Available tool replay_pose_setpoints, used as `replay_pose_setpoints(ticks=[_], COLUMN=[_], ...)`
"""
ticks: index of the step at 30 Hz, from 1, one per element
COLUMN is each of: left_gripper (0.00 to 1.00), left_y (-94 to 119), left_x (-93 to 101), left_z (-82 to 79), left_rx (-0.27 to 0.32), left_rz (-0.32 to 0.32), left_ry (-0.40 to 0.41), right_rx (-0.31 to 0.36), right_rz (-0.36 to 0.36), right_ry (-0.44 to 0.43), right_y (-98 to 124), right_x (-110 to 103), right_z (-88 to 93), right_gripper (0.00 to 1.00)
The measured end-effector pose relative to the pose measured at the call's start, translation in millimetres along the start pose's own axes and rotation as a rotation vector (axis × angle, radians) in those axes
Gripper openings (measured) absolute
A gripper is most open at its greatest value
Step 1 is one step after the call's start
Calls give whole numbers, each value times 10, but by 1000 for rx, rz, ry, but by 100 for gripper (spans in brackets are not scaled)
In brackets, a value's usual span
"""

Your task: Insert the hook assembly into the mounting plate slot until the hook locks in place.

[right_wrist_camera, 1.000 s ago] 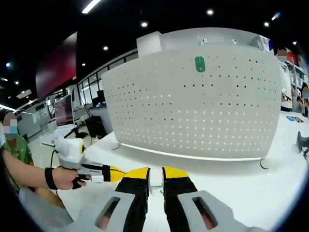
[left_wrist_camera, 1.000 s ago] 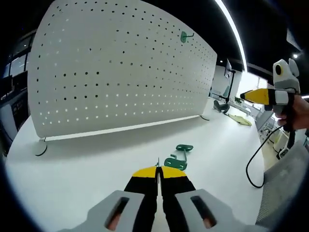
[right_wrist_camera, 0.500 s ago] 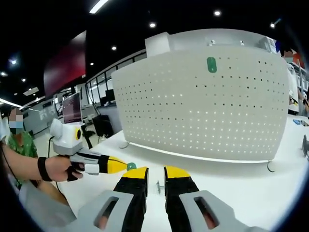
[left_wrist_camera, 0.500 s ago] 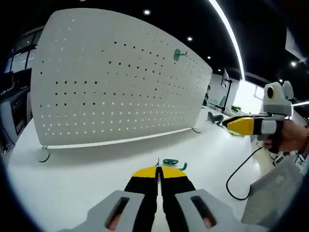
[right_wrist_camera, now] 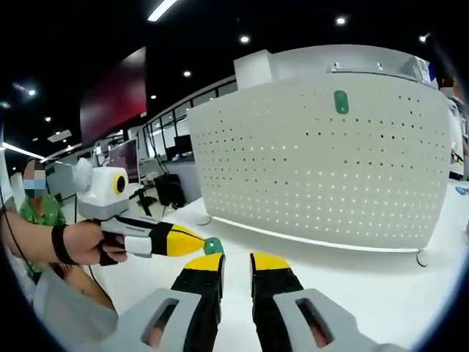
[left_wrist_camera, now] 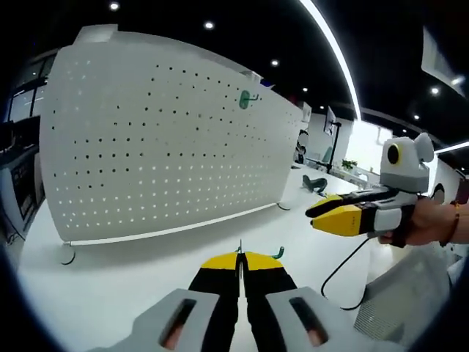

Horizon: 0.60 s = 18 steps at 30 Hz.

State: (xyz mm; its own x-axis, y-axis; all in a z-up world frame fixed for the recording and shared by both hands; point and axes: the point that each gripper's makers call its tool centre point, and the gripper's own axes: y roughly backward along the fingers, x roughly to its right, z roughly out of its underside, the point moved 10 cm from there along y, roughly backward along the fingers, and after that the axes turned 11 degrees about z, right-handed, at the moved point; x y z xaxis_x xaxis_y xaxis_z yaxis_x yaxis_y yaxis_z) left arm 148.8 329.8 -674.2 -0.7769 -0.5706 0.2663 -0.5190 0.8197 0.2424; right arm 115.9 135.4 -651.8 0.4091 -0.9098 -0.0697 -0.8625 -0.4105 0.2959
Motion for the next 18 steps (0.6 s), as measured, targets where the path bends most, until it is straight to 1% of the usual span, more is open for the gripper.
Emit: replay_pose_setpoints(ticks=[9, 14, 18], left_gripper=[1, 1, 1], left_y=[30, 26, 26], left_x=[169, 243, 300], left_z=[-95, -121, -138], left_rx=[3, 1, 1], left_rz=[18, 16, 20], left_ry=[-25, -48, -51], right_rx=[-9, 0, 5], right_rz=[-38, -56, -69], right_ry=[16, 20, 18], right_y=[29, 59, 76], right_x=[-62, -95, -116], right_z=[28, 30, 44], right_gripper=[13, 13, 13])
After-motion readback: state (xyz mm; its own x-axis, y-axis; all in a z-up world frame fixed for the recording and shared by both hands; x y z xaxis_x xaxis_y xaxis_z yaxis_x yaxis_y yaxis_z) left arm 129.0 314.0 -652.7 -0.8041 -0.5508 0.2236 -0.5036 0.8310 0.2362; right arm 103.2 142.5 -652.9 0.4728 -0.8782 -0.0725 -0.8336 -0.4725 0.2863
